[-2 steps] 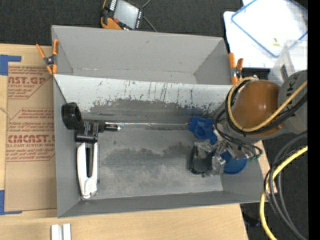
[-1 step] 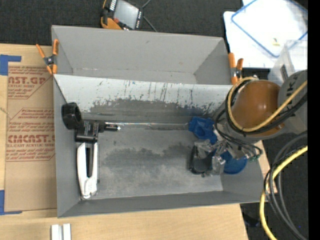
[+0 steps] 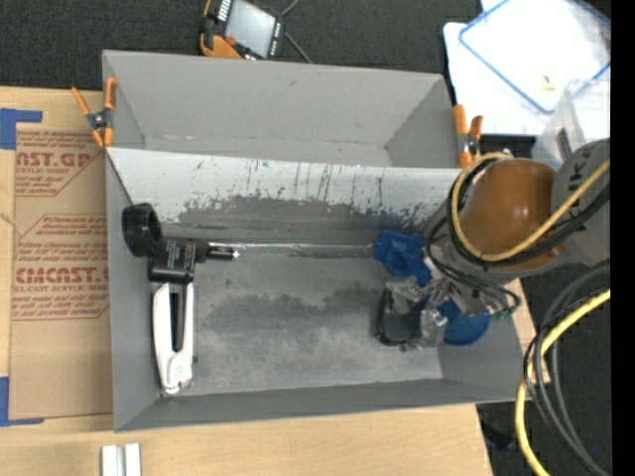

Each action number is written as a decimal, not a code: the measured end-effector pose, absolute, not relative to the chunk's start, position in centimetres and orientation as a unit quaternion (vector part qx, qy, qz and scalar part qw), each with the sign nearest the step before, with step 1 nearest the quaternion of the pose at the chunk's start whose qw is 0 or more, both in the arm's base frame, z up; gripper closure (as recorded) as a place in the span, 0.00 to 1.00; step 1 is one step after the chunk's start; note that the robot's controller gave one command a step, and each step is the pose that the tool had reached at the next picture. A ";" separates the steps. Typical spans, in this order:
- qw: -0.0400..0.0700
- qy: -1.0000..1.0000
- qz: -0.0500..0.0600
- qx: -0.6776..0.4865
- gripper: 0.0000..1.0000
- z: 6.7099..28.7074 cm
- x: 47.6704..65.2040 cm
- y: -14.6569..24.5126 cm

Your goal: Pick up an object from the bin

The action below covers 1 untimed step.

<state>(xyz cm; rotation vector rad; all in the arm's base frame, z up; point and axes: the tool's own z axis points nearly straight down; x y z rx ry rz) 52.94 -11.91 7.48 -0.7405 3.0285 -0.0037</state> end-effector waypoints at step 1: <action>0.012 0.971 -0.001 -0.237 1.00 7.5 52.9 -11.9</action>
Offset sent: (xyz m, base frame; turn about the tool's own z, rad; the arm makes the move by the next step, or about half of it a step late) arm 0.0000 0.0000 0.0000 0.0000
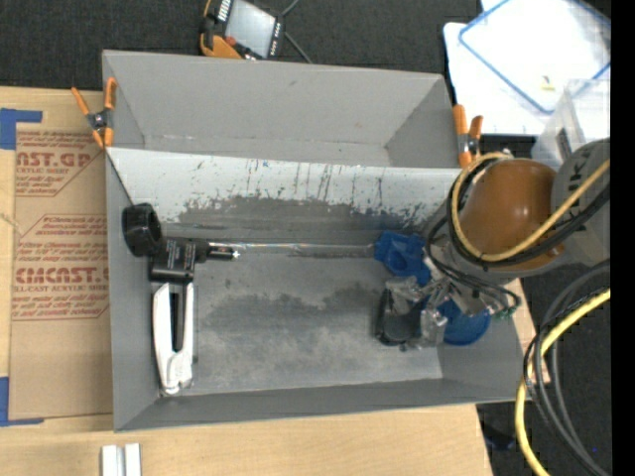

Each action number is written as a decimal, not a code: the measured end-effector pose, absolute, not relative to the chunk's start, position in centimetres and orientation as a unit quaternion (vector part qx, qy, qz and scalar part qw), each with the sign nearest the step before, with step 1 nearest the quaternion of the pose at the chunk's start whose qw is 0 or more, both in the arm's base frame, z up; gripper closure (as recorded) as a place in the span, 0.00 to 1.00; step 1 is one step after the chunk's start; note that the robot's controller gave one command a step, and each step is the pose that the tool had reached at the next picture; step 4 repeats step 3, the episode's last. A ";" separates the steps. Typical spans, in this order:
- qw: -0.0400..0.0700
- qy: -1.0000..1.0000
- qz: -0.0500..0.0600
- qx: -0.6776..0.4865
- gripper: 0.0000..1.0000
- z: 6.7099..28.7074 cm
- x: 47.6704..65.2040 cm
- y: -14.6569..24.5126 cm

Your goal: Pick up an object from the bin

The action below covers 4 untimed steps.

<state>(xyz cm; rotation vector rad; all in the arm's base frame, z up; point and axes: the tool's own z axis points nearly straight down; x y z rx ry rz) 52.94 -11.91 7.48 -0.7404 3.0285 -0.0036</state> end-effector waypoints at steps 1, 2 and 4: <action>0.012 0.971 -0.001 -0.237 1.00 7.5 52.9 -11.9; 0.012 0.966 0.000 -0.257 1.00 12.6 49.7 -12.2; 0.012 0.966 0.000 -0.257 1.00 12.6 49.7 -12.2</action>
Offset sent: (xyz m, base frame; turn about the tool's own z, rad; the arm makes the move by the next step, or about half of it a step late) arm -0.0326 -0.0038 0.0523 -0.0409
